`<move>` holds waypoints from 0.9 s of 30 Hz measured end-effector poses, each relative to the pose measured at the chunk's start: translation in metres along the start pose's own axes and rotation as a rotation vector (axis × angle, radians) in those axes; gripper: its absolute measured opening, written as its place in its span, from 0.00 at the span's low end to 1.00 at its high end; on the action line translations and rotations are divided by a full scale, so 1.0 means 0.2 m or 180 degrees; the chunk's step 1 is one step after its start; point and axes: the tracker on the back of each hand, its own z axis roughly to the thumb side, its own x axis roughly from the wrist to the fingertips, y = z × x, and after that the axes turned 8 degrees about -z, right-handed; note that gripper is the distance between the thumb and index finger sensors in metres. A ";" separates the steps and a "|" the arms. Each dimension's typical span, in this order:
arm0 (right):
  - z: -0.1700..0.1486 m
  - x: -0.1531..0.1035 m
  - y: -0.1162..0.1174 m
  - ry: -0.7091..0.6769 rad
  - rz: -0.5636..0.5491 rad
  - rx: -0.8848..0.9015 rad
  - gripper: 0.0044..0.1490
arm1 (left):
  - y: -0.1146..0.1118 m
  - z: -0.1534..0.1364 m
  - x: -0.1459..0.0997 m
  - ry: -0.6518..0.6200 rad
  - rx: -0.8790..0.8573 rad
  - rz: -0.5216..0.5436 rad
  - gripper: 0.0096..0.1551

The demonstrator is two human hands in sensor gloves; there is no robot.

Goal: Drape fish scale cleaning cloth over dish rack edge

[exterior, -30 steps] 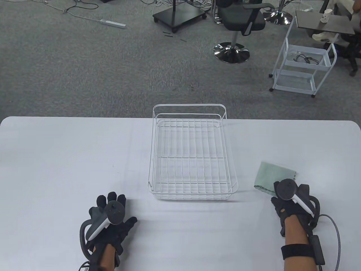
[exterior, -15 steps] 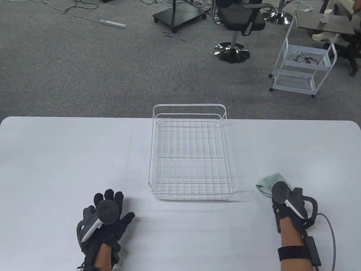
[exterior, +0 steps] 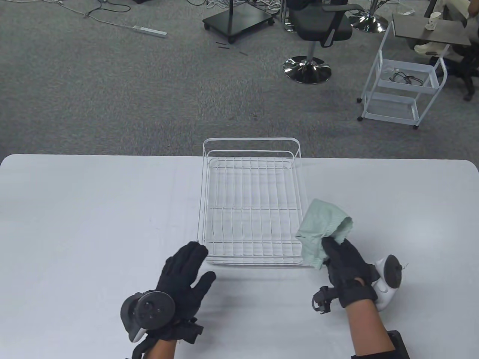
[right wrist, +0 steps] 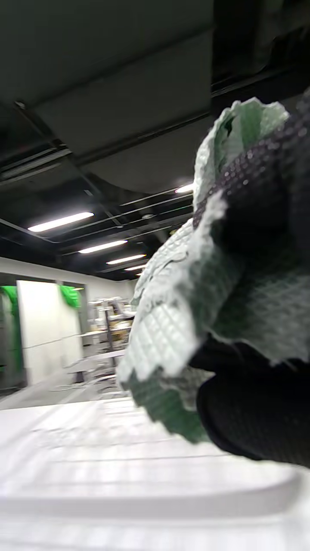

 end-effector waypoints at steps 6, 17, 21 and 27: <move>-0.11 -0.13 0.31 0.0091 0.0573 -0.0416 0.23 | -0.15 0.14 0.03 -0.0253 -0.0003 -0.0208 0.36; -0.18 -0.26 0.53 0.0091 0.1413 -0.0265 0.34 | -0.18 0.11 0.02 -0.0196 -0.0200 -0.0296 0.45; -0.16 -0.27 0.54 -0.0107 0.1523 -0.0571 0.34 | -0.17 0.10 0.01 -0.0110 -0.0257 -0.0191 0.37; -0.13 -0.26 0.53 -0.0247 0.1571 -0.0677 0.32 | -0.16 0.10 0.00 -0.0138 -0.0351 0.0024 0.24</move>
